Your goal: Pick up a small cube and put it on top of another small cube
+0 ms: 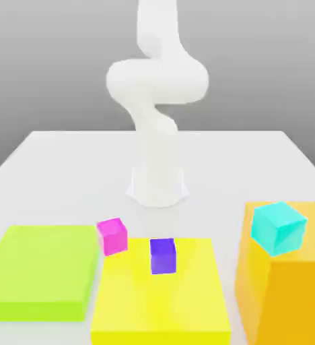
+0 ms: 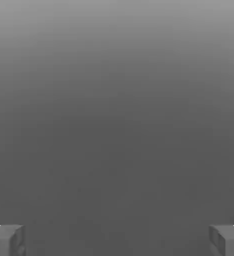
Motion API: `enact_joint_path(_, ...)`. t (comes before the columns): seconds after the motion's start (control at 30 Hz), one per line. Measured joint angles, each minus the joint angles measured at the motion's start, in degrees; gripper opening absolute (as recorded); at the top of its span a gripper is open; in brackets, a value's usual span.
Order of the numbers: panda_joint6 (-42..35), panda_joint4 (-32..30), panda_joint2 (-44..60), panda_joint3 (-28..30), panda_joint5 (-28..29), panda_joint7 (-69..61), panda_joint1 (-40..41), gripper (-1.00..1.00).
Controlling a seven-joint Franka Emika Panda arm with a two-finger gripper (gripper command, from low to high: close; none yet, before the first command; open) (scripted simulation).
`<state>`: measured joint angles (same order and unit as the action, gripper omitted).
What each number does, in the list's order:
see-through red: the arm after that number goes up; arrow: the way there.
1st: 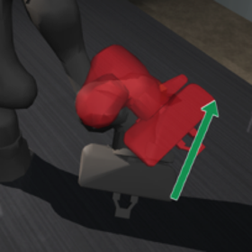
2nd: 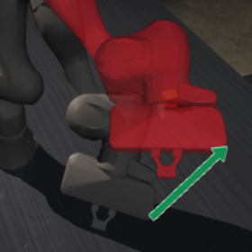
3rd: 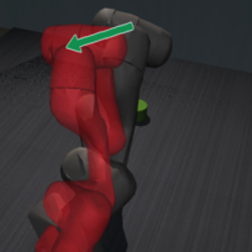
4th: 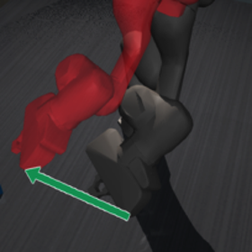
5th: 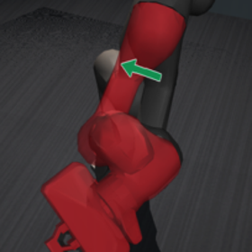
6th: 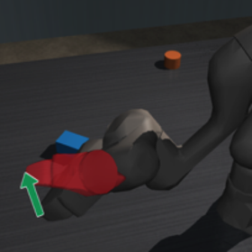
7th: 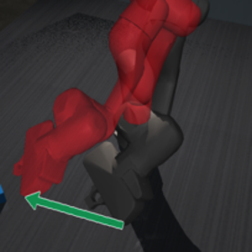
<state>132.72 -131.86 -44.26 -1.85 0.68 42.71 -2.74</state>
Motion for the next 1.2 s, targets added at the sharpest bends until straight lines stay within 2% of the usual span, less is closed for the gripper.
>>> enact_joint_path(0.93,26.85,-17.13,30.97,-6.25,8.25,-67.55,-37.51,0.00)
enact_joint_path(1.2,31.45,-26.91,37.48,-2.74,2.82,-89.61,-43.08,0.00)
